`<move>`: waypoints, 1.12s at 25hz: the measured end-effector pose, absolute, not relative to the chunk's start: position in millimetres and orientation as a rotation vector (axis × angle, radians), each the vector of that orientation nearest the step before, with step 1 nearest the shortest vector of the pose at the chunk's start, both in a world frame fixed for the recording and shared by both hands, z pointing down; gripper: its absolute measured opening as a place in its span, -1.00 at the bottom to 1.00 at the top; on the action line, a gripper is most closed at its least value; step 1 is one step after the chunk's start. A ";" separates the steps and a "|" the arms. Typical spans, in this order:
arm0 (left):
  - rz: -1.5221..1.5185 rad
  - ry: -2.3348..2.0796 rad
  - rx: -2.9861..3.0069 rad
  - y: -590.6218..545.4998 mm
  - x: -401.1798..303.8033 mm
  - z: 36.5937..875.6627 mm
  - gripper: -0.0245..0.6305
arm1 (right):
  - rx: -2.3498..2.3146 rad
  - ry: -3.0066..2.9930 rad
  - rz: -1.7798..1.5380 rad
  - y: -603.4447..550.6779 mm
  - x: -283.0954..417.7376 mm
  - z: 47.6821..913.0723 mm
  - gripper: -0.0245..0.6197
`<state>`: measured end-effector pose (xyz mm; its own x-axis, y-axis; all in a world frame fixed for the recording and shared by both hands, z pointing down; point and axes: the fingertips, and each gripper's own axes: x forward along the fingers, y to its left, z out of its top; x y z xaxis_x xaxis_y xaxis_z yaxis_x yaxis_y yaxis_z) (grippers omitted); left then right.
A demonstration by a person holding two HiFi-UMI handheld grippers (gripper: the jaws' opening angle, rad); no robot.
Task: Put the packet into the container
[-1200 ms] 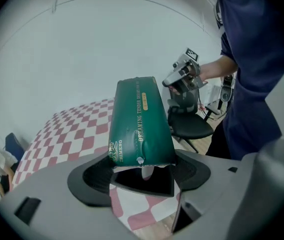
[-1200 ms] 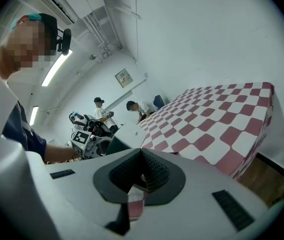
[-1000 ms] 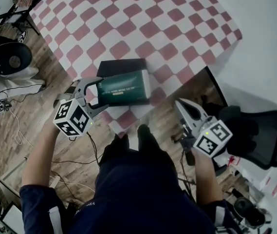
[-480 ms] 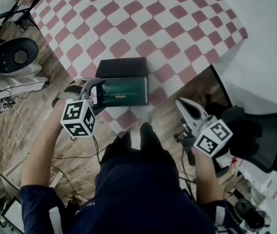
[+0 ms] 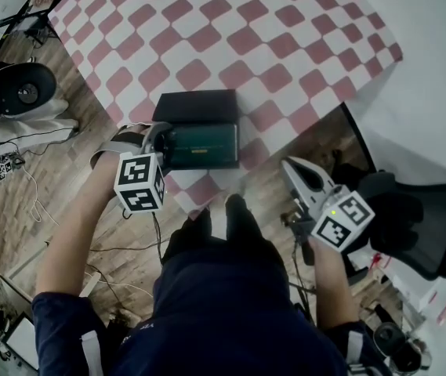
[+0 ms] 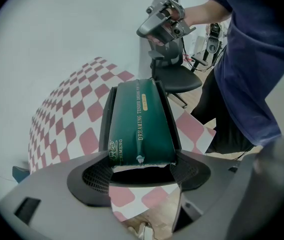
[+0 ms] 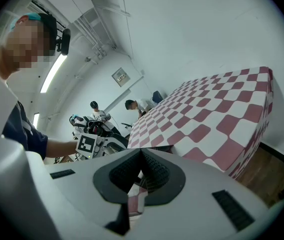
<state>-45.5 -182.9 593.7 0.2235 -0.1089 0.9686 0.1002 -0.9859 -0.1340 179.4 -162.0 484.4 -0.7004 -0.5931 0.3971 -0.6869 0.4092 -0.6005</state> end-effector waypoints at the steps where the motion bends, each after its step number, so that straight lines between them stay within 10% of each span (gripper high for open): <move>1: -1.866 0.001 -2.312 -182.2 -44.6 596.1 0.22 | 1.154 -2.532 1.171 -161.0 179.4 485.1 -0.87; 28: -1.789 0.022 -2.380 -178.8 -46.0 575.2 0.26 | 1.115 -2.539 1.115 -150.5 157.1 476.3 -0.88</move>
<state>-46.0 -178.8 575.2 0.2828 -0.1100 0.9529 0.0860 -0.9865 -0.1394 157.1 -150.5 476.3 -0.7116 -0.5733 0.4061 -0.6869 0.4463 -0.5735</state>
